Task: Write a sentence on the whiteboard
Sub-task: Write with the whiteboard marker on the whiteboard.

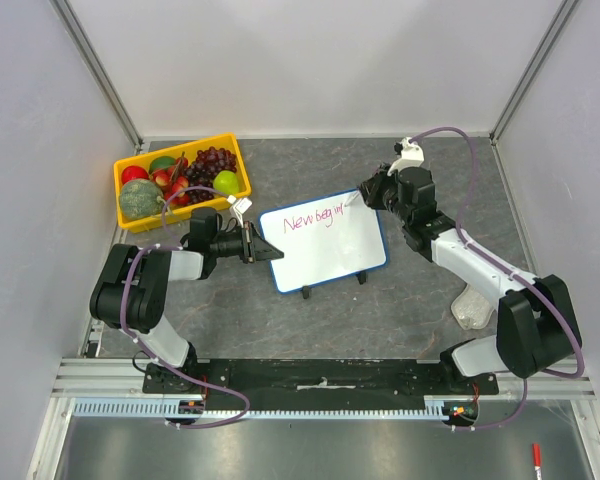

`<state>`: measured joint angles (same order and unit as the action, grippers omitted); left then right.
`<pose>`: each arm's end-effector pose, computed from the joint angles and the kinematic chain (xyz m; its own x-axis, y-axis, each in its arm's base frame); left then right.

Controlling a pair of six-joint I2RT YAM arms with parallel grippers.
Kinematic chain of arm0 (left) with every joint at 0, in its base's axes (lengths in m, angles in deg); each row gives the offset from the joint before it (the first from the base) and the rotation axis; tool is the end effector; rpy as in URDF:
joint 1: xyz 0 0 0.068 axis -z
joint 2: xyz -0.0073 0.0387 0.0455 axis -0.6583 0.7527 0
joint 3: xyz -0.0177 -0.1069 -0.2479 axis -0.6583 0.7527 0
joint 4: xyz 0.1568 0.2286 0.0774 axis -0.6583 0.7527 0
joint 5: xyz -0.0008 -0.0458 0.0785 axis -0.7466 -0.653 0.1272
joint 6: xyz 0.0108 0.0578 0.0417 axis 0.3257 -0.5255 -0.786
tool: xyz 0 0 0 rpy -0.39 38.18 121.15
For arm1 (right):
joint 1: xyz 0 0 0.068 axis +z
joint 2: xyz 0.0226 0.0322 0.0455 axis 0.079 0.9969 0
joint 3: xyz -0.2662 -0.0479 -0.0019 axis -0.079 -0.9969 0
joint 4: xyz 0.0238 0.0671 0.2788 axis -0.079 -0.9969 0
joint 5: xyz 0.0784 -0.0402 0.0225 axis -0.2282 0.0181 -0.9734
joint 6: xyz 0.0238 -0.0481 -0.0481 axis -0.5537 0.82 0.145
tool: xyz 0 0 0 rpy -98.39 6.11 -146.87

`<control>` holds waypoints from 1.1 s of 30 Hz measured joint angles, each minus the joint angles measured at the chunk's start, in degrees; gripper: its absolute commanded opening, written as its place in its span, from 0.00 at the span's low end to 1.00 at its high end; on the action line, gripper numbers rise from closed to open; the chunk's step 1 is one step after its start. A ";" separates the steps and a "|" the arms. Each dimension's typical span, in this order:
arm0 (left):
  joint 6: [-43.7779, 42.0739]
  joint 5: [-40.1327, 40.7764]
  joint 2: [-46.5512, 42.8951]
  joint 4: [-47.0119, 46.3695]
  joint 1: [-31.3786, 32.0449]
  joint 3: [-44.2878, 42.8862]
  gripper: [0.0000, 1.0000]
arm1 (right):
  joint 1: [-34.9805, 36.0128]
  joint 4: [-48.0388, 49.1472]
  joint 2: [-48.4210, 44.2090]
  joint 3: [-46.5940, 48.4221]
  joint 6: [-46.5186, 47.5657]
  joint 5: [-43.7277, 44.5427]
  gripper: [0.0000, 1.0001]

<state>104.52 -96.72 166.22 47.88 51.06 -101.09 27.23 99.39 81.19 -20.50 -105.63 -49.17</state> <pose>0.3022 -0.1046 0.1103 -0.8135 -0.0939 -0.5739 0.5046 0.3764 -0.7770 0.3475 0.1437 0.2614 -0.4018 0.4080 -0.8198 -0.1755 0.8443 0.5063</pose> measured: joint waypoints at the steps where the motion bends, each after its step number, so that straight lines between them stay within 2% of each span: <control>1: 0.02 0.00 0.00 0.00 0.00 0.00 0.02 | 0.00 0.04 0.00 -0.09 -0.02 -0.07 0.00; 12: 0.02 0.00 0.00 0.07 0.00 0.00 0.02 | 0.00 0.70 -0.90 -2.56 -0.04 -0.85 0.00; 33: 0.00 0.00 0.00 0.11 0.00 0.00 0.02 | -0.11 0.48 -0.57 -0.85 -0.28 -0.09 0.00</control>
<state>104.52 -96.72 166.22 47.99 51.06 -101.09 27.12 99.87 80.62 -21.35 -105.92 -49.26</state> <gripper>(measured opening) 0.173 0.186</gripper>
